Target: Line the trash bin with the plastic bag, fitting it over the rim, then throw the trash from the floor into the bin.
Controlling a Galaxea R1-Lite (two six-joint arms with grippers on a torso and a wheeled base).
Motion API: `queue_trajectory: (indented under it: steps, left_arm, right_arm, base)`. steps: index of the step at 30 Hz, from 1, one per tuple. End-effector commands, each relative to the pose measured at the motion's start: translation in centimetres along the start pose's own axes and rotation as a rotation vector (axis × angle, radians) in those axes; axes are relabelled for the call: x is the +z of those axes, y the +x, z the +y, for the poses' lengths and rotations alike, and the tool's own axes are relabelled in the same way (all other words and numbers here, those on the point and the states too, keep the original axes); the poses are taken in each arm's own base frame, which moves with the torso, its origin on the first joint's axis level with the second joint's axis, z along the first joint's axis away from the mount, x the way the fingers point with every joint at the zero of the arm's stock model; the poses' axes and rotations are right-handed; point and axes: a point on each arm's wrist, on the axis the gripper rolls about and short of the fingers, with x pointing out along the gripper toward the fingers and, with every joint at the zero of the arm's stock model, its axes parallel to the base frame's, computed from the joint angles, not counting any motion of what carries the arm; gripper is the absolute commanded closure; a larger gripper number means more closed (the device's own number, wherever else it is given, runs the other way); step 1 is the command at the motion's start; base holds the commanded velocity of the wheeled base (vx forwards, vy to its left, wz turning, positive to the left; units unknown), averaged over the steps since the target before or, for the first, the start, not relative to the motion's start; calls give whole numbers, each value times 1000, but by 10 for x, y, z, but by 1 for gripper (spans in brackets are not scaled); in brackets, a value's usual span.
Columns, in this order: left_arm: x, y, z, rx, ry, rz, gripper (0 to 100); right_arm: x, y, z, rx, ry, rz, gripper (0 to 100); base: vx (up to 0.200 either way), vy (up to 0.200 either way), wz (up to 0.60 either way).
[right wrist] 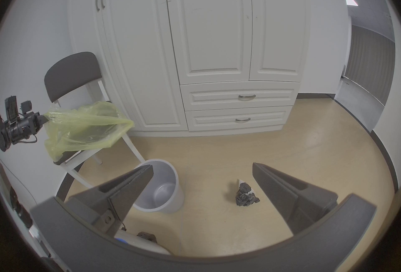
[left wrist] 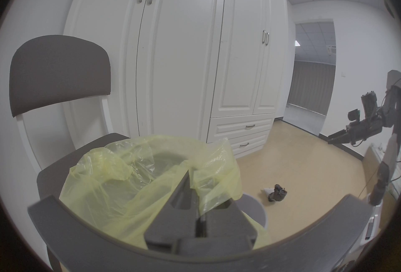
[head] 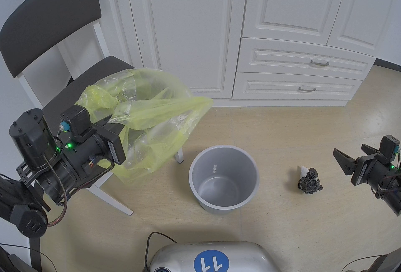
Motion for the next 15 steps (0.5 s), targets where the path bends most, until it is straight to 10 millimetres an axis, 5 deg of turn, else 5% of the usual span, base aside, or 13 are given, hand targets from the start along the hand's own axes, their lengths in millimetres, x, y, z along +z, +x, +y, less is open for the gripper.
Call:
queue_trajectory:
  steps: [1, 9, 15]
  left_arm:
    - [6, -8, -9, -30, -10, -25, 100]
    - [14, -12, -14, -40, -53, -65, 100]
    - [27, -15, -36, -107, -70, -113, 100]
  right_arm:
    - [-3, -1, 4, 19, -9, 11, 0]
    - [-4, -2, 6, 36, -14, 16, 0]
    - [-2, -1, 8, 43, -10, 1, 0]
  base:
    - [0, 0, 0]
    - [0, 0, 0]
    - [0, 0, 0]
